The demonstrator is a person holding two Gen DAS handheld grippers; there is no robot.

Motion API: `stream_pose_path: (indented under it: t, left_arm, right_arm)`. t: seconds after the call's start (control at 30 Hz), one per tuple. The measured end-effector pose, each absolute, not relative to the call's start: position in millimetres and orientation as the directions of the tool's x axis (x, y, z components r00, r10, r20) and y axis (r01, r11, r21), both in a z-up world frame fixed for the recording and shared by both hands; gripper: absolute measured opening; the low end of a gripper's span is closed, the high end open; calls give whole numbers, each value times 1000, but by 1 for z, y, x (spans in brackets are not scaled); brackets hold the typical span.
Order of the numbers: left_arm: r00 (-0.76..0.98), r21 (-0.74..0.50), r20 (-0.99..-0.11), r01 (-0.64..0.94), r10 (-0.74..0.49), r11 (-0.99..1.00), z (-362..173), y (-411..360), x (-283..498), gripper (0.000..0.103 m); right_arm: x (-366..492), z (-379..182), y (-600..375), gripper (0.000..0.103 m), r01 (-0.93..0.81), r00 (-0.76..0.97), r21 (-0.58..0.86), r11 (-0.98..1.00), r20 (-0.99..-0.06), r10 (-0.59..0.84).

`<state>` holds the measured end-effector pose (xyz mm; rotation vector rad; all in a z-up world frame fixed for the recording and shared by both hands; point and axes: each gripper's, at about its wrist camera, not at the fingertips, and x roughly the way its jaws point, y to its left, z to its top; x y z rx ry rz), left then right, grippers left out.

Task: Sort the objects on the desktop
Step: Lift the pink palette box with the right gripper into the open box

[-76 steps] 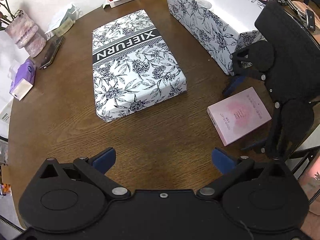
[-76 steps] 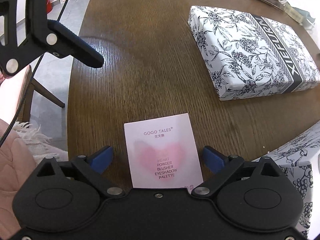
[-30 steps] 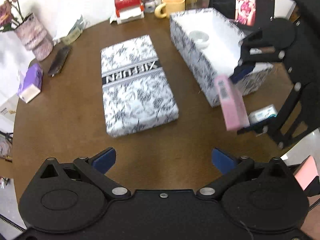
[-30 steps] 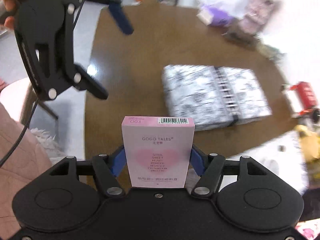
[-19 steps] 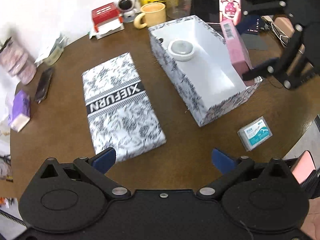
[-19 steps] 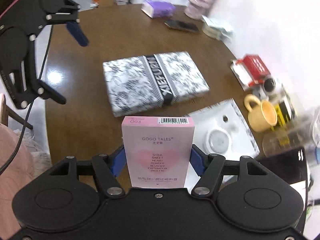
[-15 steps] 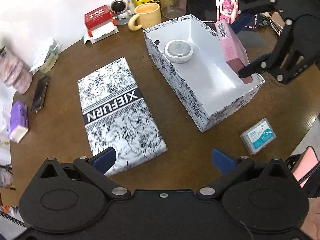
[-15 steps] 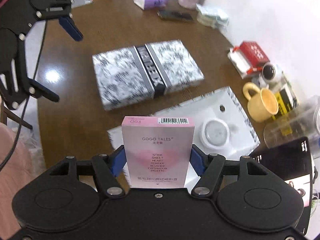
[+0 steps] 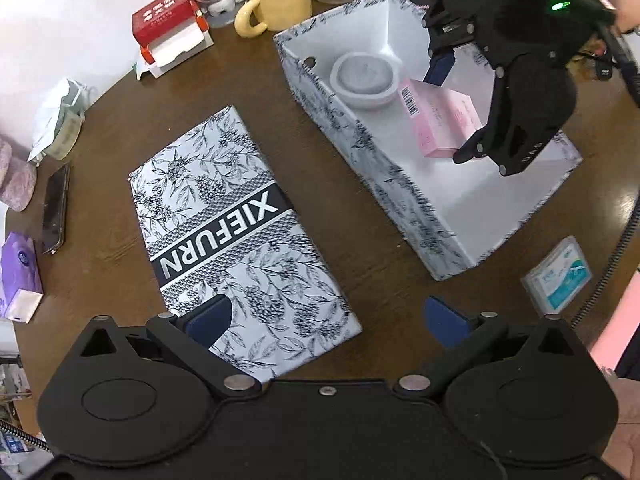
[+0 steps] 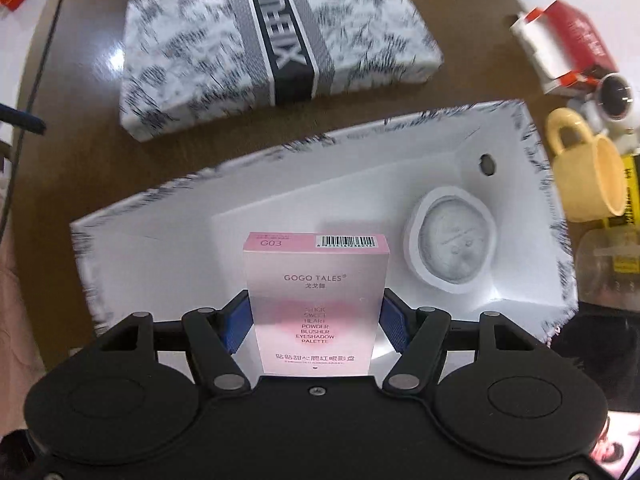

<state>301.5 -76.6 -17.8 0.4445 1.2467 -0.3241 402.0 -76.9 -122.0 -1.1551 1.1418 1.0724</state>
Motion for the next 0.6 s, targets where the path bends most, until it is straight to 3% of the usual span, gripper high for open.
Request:
stream_pose_path:
  t: [0.23,0.6]
  left_arm:
    - [332,248,-940,507,78,825,-34,-76,305,103]
    - [270,178,-962,530,34,829,-52,-64,308,103]
  right_arm:
    - [412,-152,-64,69,-993,79,-80,86,-997,-11]
    - [414,-178,-63,69,-996,76,-79,52,-995,-58]
